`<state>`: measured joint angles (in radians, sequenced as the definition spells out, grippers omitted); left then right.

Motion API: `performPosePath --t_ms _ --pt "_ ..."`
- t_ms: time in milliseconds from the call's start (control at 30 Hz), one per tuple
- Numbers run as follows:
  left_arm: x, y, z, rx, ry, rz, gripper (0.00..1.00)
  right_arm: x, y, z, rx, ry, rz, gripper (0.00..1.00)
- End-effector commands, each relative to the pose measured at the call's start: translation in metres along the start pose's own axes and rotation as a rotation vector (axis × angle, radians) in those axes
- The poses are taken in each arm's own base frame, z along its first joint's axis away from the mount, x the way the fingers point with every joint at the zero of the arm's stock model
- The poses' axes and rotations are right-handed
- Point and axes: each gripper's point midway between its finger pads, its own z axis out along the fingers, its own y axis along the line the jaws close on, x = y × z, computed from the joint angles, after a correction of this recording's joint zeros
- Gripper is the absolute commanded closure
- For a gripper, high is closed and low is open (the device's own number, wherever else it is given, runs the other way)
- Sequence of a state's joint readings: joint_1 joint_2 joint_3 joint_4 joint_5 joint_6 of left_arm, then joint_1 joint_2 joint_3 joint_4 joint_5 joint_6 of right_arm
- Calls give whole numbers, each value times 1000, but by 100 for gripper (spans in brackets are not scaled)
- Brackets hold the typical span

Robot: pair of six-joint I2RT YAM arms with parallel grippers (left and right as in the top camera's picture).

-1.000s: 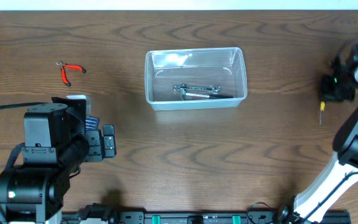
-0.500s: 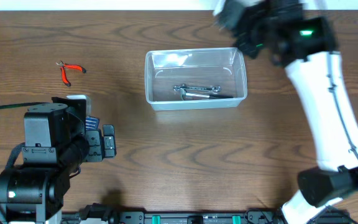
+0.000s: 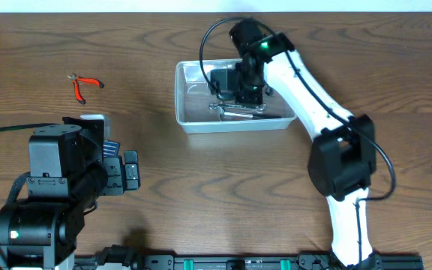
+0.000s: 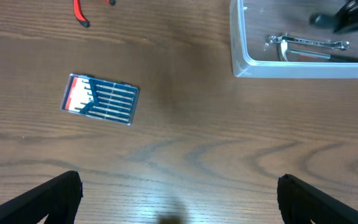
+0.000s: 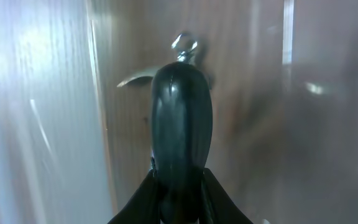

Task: Pack container
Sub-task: 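Carry the screwdriver into the container and release it, then raise the right arm away and move the left gripper toward the pliers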

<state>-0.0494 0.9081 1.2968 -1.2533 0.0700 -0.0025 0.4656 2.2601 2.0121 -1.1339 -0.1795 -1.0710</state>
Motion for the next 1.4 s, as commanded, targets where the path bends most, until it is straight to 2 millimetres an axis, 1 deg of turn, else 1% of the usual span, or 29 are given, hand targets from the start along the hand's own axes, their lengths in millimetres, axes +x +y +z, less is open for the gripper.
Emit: performPosePath --t_ms 0,67,133,200,233,367,400,433,500,533,600,700,767,800,833,867,900,933,967,1000,1033,1067,1100,1167,1233,1267,1300,1333,1367 --pt "-3 3 -4 -16 -15 3 2 7 2 14 -35 6 -6 99" --pt "-3 3 -4 -16 -15 3 2 11 2 21 -48 14 1 99" --pt "-3 3 -4 -16 -15 3 2 16 3 26 -62 23 16 94" --pt "-3 3 -4 -16 -14 3 2 19 3 29 -71 29 55 82" --pt "-3 3 -4 -16 -14 3 2 20 3 30 -71 31 73 78" --pt "-3 3 -4 -16 -14 3 2 22 3 31 -74 34 100 70" --pt "-3 3 -4 -16 -14 3 2 22 3 30 -74 34 100 67" --pt "-3 3 -4 -16 -14 3 2 22 3 31 -74 35 100 62" --pt "-3 3 -4 -16 -14 3 2 23 3 30 -74 39 100 60" --pt "-3 3 -4 -16 -14 3 2 24 3 30 -72 42 100 57" --pt "-3 3 -4 -16 -14 3 2 24 1 30 -62 47 103 55" --pt "-3 3 -4 -16 -14 3 2 23 -10 19 -12 59 158 53" --pt "-4 3 -4 -16 -17 3 1 20 -24 -1 62 62 214 51" --pt "-5 3 -6 -16 -22 3 2 19 -31 -14 99 59 242 49" --pt "-7 3 -8 -16 -31 3 2 17 -39 -31 144 51 280 42" --pt "-12 3 -12 -16 -46 -4 2 17 -50 -55 204 35 340 32" --pt "-20 7 -19 -39 -73 -46 2 18 -60 -81 265 8 408 23" --pt "-28 12 -25 -71 -95 -87 2 19 -67 -101 306 -18 457 16" --pt "-37 18 -32 -106 -120 -124 2 21 -74 -127 353 -57 516 6" --pt "-48 23 -38 -134 -142 -148 1 28 -82 -155 405 -102 590 1" --pt "-58 26 -42 -155 -155 -163 2 35 -88 -177 446 -135 646 1" --pt "-68 30 -44 -177 -162 -178 2 44 -92 -196 483 -164 701 1" --pt "-79 35 -44 -208 -160 -201 2 58 -97 -217 522 -196 775 1" --pt "-96 47 -35 -260 -128 -231 2 92 -101 -250 583 -247 949 1" --pt "-109 62 -16 -298 -75 -274 1 125 -98 -268 601 -266 1084 1" --pt "-113 73 -4 -321 -40 -303 2 142 -94 -274 596 -268 1135 1" --pt "-116 84 9 -341 -3 -327 2 160 -89 -277 584 -258 1178 1" --pt "-117 94 20 -358 28 -348 2 171 -86 -278 576 -248 1204 1" --pt "-117 105 33 -369 62 -376 1 188 -81 -279 564 -229 1245 1"
